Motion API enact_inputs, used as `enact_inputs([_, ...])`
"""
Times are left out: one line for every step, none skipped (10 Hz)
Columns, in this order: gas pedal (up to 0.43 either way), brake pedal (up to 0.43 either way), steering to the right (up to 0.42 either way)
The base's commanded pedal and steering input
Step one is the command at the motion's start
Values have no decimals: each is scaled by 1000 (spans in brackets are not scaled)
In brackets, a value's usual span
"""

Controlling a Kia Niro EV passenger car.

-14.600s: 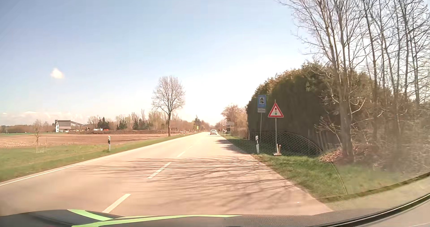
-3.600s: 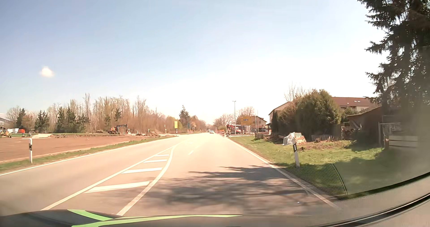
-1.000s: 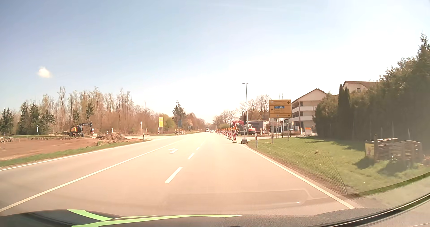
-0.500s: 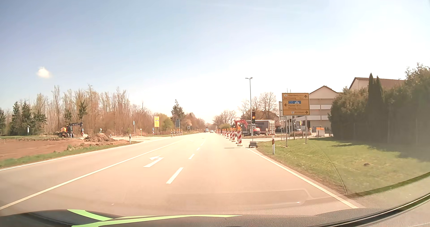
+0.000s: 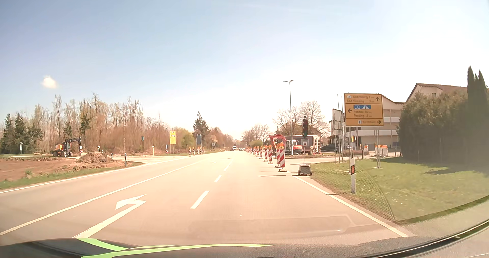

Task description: Follow the waypoints while adhering to traffic rules and regulations

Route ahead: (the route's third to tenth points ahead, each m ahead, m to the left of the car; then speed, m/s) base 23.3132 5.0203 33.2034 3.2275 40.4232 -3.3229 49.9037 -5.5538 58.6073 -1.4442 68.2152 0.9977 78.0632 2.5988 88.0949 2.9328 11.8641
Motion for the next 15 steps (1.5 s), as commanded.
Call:
enact_inputs([47, 0, 0])
enact_inputs([47, 0, -1])
enact_inputs([47, 0, -1])
enact_inputs([59, 0, -1])
enact_inputs([59, 0, -1])
enact_inputs([59, 0, -1])
enact_inputs([67, 0, -2])
enact_inputs([79, 0, -2])
enact_inputs([79, 0, -2])
enact_inputs([79, 0, -2])
enact_inputs([79, 0, -2])
enact_inputs([79, 0, -3])
enact_inputs([79, 0, -2])
enact_inputs([79, 0, -3])
enact_inputs([79, 0, -2])
